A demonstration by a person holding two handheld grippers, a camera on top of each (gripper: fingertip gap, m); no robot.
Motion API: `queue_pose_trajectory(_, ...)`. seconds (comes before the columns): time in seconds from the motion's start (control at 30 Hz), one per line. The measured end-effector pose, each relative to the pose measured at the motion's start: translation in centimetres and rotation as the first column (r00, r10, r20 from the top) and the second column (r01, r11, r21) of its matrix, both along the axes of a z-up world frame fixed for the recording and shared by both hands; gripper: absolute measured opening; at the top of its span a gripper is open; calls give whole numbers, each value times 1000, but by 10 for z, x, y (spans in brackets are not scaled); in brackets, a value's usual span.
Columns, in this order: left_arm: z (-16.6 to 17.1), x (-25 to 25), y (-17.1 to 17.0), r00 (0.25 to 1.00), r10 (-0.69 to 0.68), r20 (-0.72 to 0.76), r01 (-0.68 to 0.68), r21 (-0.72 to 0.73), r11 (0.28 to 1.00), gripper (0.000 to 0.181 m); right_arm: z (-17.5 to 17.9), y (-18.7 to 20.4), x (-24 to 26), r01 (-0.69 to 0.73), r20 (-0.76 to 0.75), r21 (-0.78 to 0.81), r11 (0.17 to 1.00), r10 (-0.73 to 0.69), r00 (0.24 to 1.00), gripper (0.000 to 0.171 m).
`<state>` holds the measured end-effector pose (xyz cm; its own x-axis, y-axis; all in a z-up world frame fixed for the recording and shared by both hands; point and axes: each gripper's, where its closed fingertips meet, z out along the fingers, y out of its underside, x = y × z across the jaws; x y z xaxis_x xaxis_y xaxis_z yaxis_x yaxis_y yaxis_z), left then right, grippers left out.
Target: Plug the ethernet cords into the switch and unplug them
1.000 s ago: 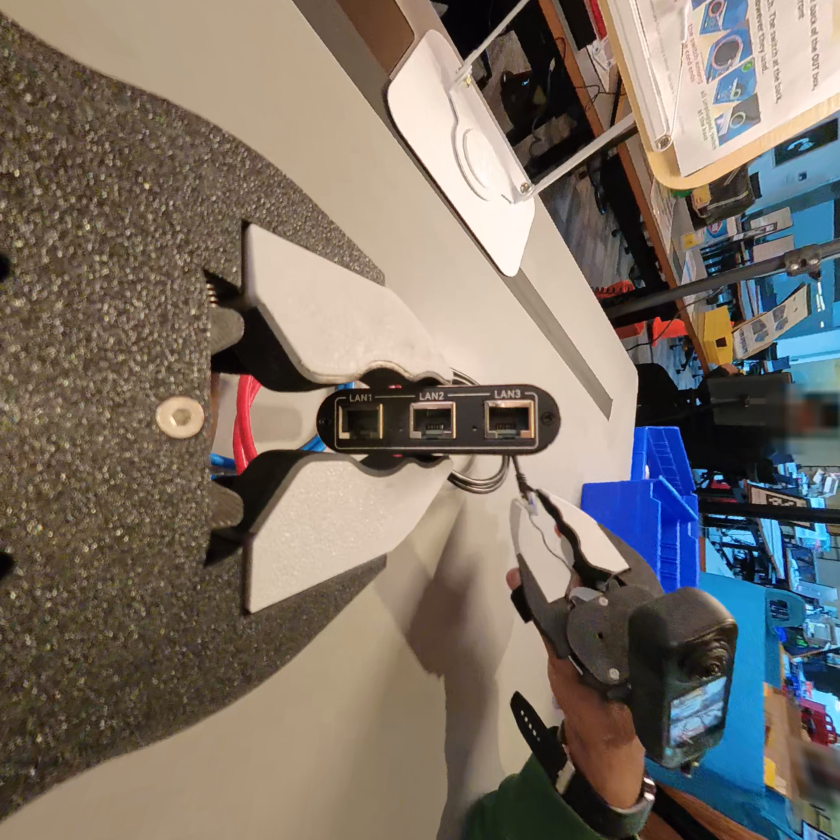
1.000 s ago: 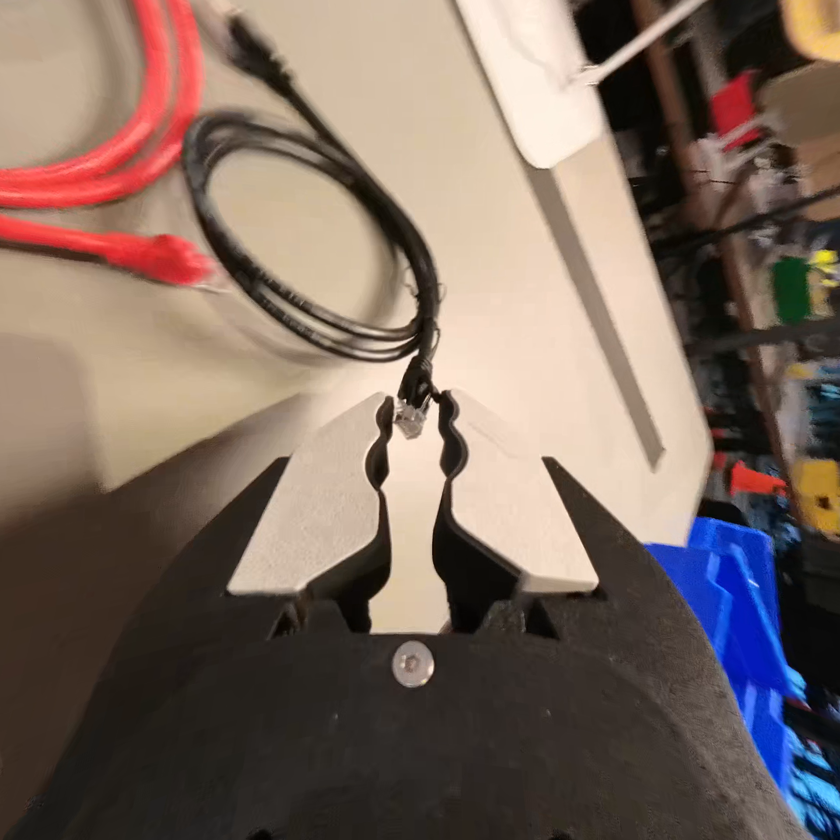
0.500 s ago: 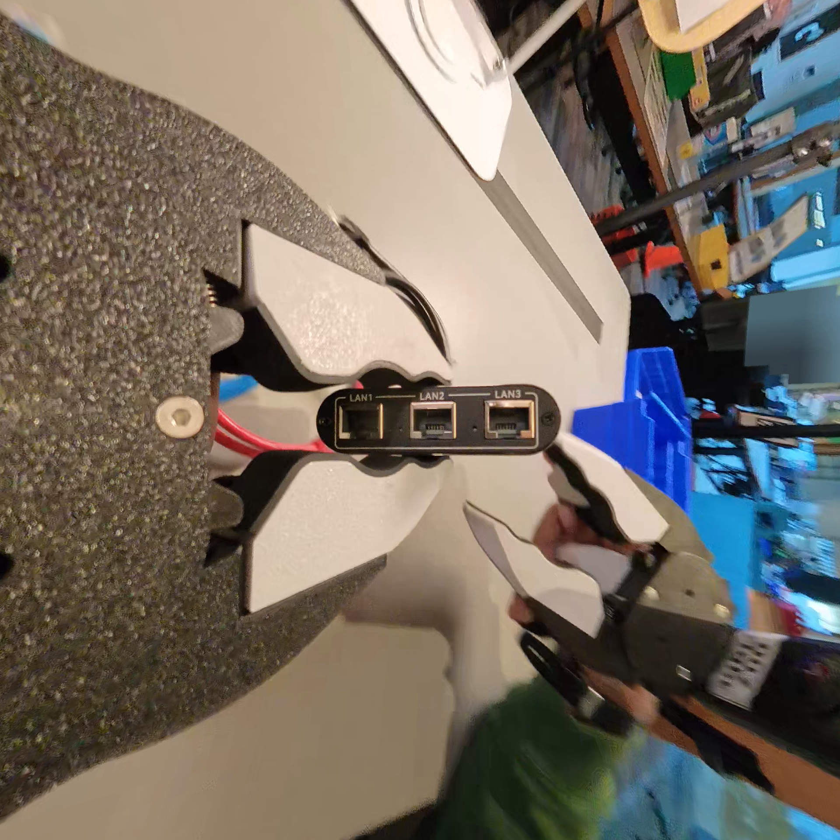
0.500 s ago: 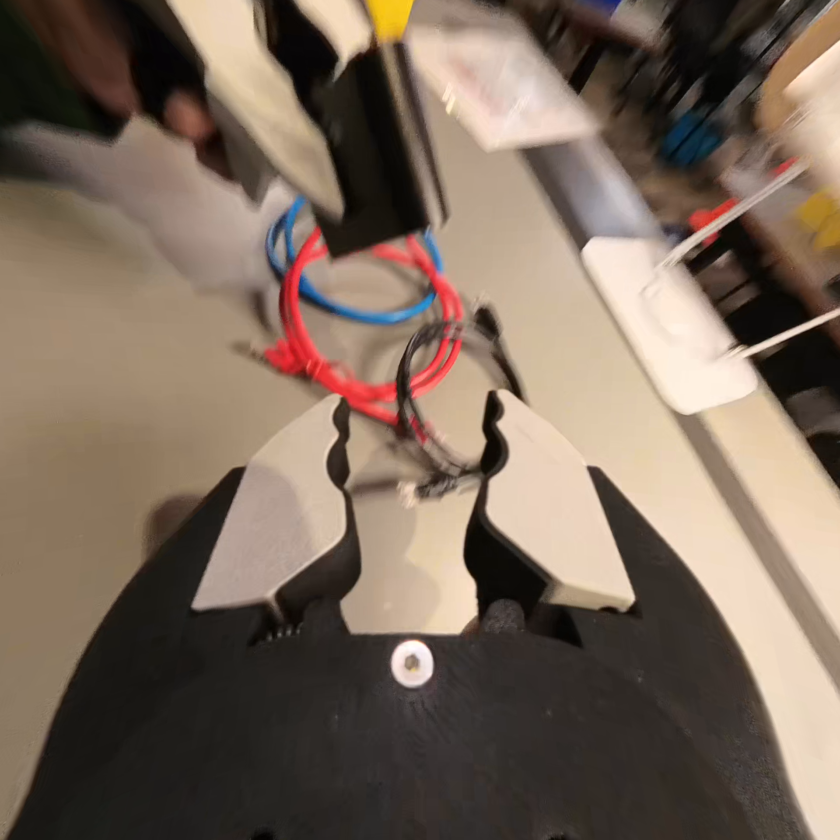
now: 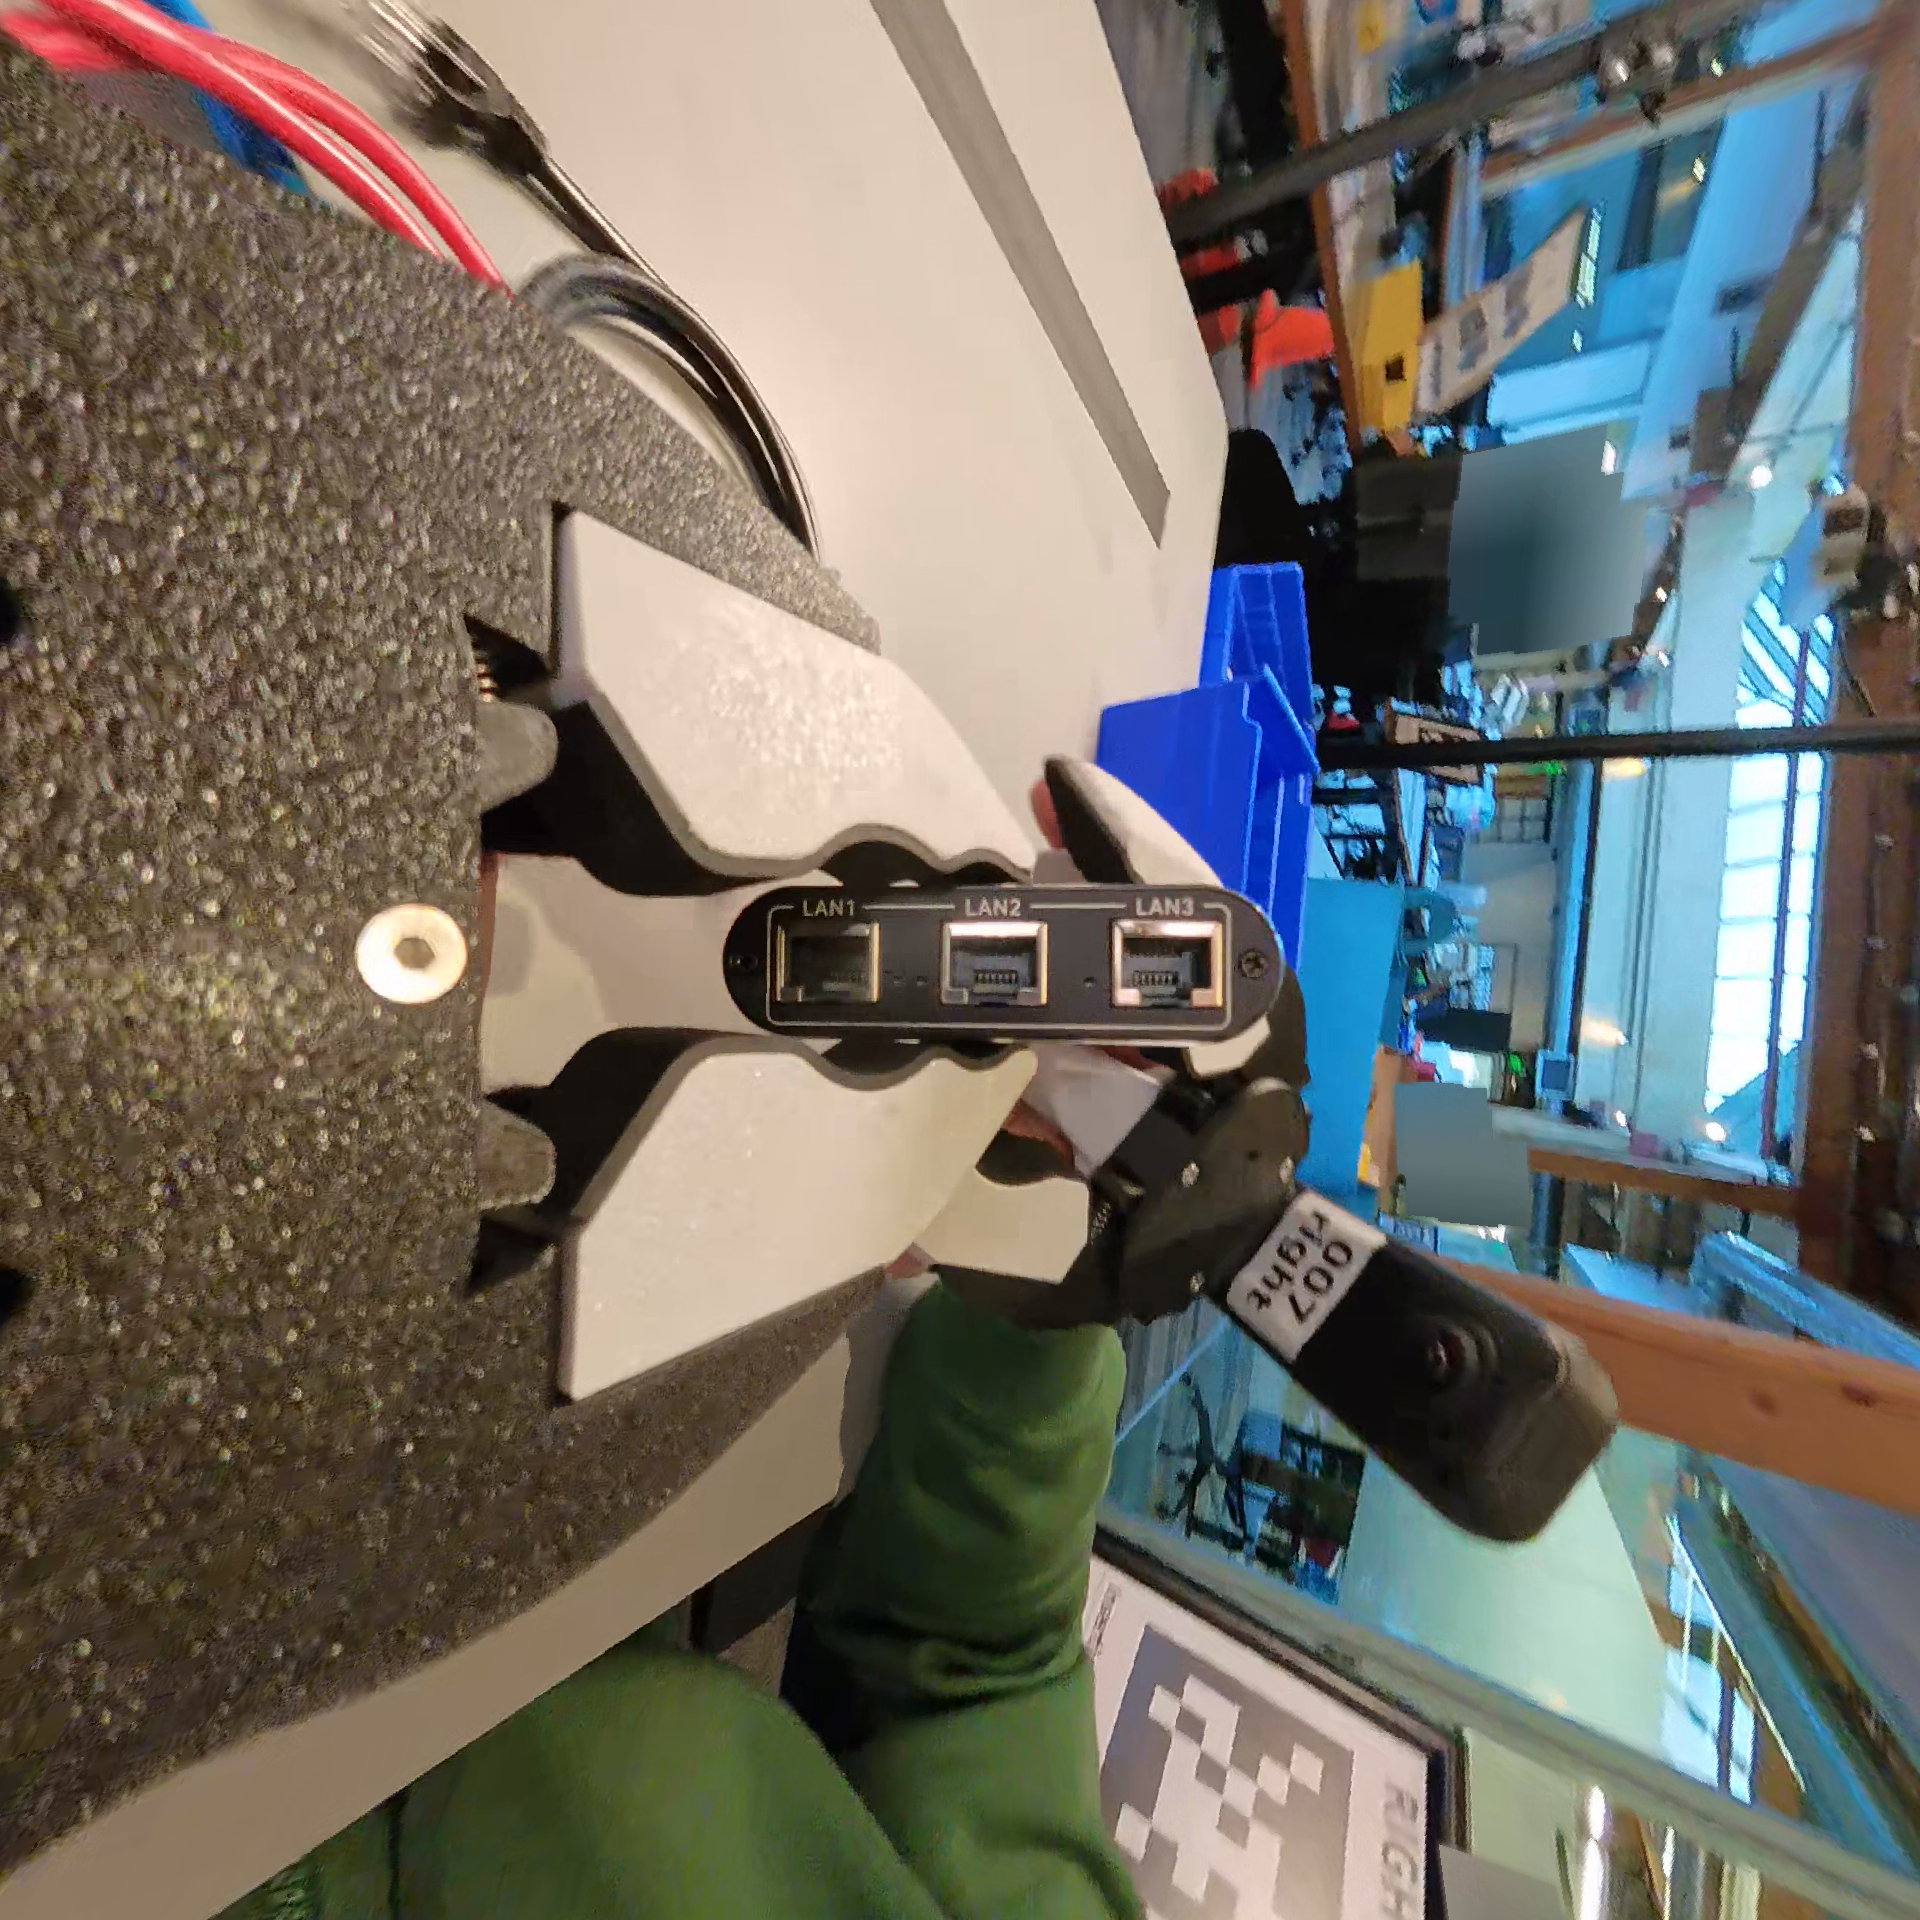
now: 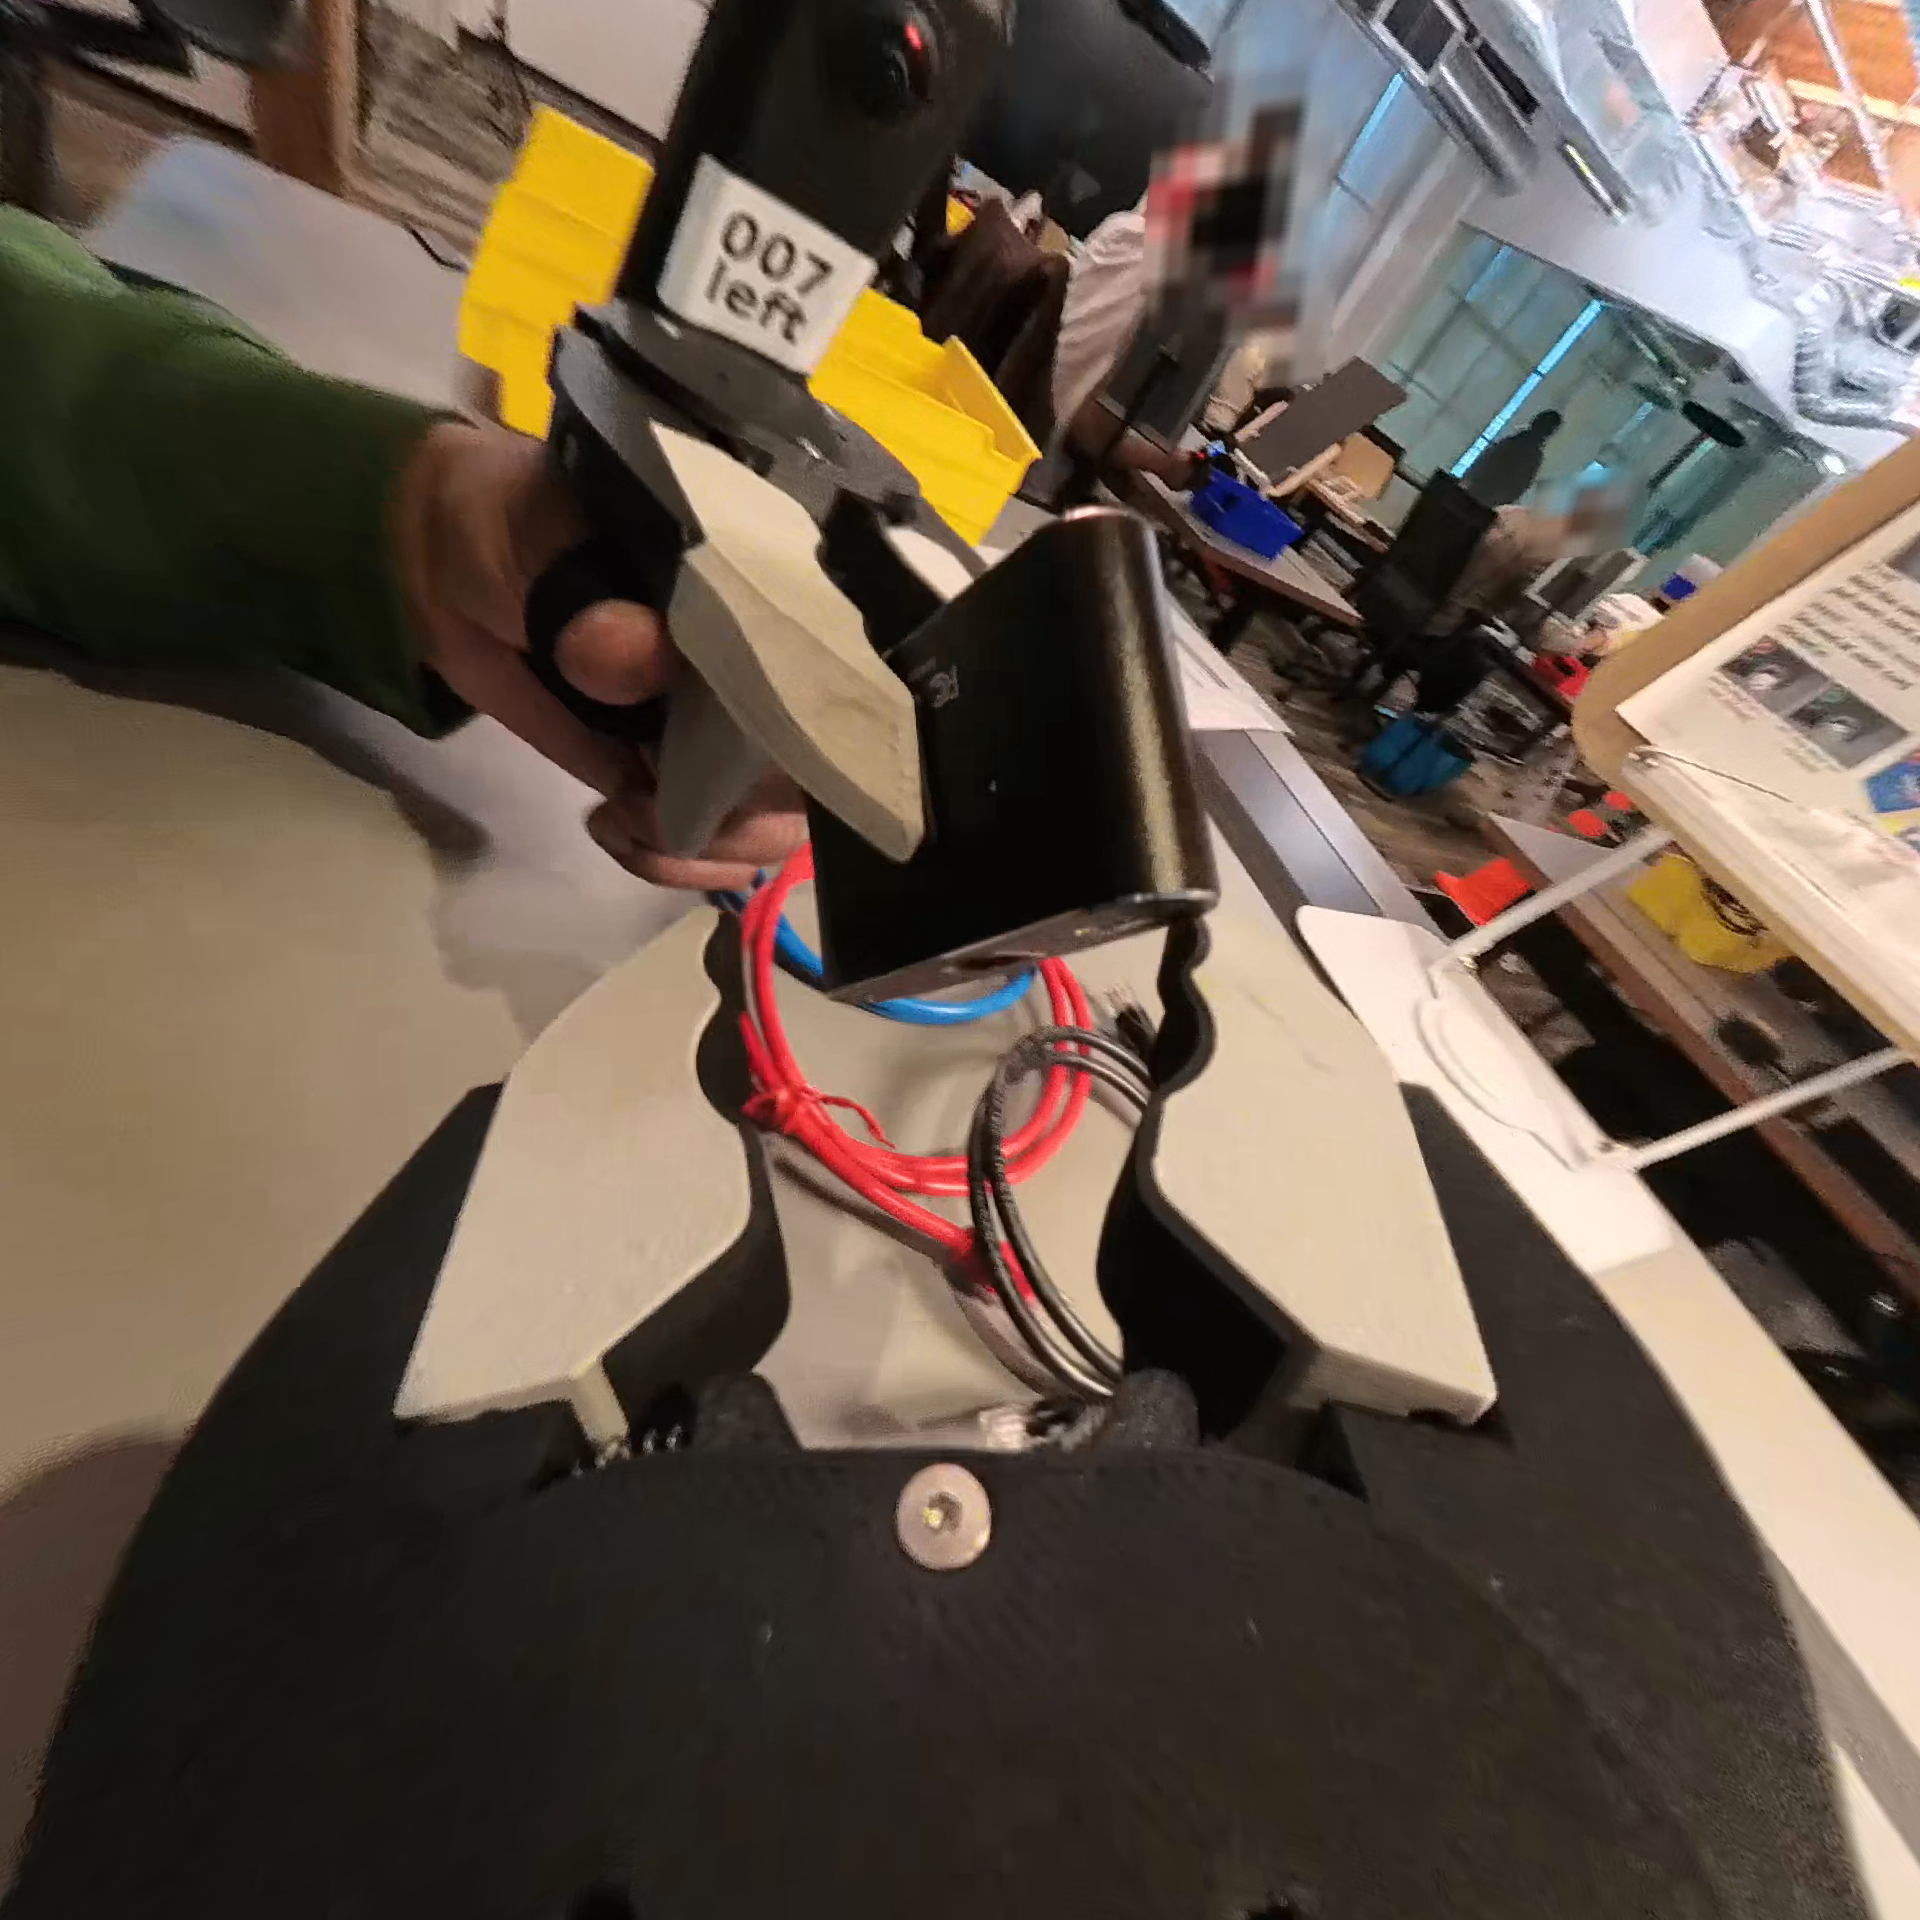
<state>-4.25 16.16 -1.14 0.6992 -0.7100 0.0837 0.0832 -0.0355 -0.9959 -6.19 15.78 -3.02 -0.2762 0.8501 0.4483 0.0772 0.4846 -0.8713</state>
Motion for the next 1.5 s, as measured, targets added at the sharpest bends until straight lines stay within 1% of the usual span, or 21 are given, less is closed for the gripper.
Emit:
queue_pose_trajectory(0.07,0,7,-3,999,-33,-2,33,29,999,25,1,-6,1,-21,-12,-19,1000,20,1000,67)
queue_pose_trajectory(0.13,0,9,-3,999,-33,-4,33,44,999,25,5,-2,1,8,-32,-24,1000,-9,999,57)
queue_pose_trajectory(0.2,-4,7,2,999,3,-33,-2,35,999,26,1,3,1,36,2,-31,999,-36,999,55)
queue_pose_trajectory(0.3,-11,2,10,995,75,-66,-73,38,997,32,-10,13,-1,84,37,-14,996,-83,996,38)
queue_pose_trajectory(0.4,-14,-1,14,990,110,-88,-106,47,993,38,-14,17,0,96,48,-6,995,-95,994,31)
queue_pose_trajectory(0.5,-9,-3,13,988,122,-93,-115,80,990,40,-13,18,2,91,52,0,996,-91,995,28)
queue_pose_trajectory(0.63,-9,1,6,979,104,-178,-79,141,987,36,-14,13,5,57,61,11,998,-58,996,27)
queue_pose_trajectory(0.77,-8,6,3,988,57,-147,-39,126,991,33,-2,6,7,10,-6,-48,999,-10,1000,28)
queue_pose_trajectory(0.83,-10,6,5,987,68,-146,-51,116,992,34,-3,10,7,31,12,-25,999,-31,999,28)
queue_pose_trajectory(0.9,-10,3,11,981,115,-159,-98,110,989,36,-4,18,9,68,29,13,998,-68,997,28)
queue_pose_trajectory(0.93,-7,0,12,979,137,-153,-120,117,986,40,-2,25,11,96,30,23,995,-97,995,27)
queue_pose_trajectory(1.0,0,-8,14,976,177,-128,-162,124,979,48,5,40,17,136,25,-8,991,-136,990,26)
queue_pose_trajectory(1.07,3,-20,19,961,235,-144,-219,119,968,49,14,59,27,180,11,-56,982,-179,984,26)
queue_pose_trajectory(1.17,-14,-34,32,906,296,-301,-294,51,954,50,11,87,42,243,50,-99,965,-239,970,26)
queue_pose_trajectory(1.23,-38,-31,39,878,217,-427,-271,-70,960,56,3,101,49,280,68,-87,956,-274,959,26)
queue_pose_trajectory(1.27,-49,-30,42,844,177,-506,-262,-101,960,56,-2,106,50,290,80,-72,954,-284,955,25)
queue_pose_trajectory(1.3,-56,-33,48,787,163,-595,-267,-91,959,57,-6,111,52,303,95,-57,951,-297,950,26)
queue_pose_trajectory(1.37,-67,-42,61,622,153,-768,-258,-16,966,58,-11,118,55,329,114,-36,944,-323,939,26)
queue_pose_trajectory(1.4,-72,-44,66,555,127,-822,-235,-9,972,58,-11,120,56,336,111,-37,941,-330,937,26)
queue_pose_trajectory(1.43,-79,-42,69,516,75,-854,-211,-42,977,58,-9,121,57,341,108,-43,939,-335,936,26)
queue_pose_trajectory(1.5,-91,-33,72,480,-44,-876,-168,-141,976,61,-3,122,59,343,90,-54,938,-337,937,26)
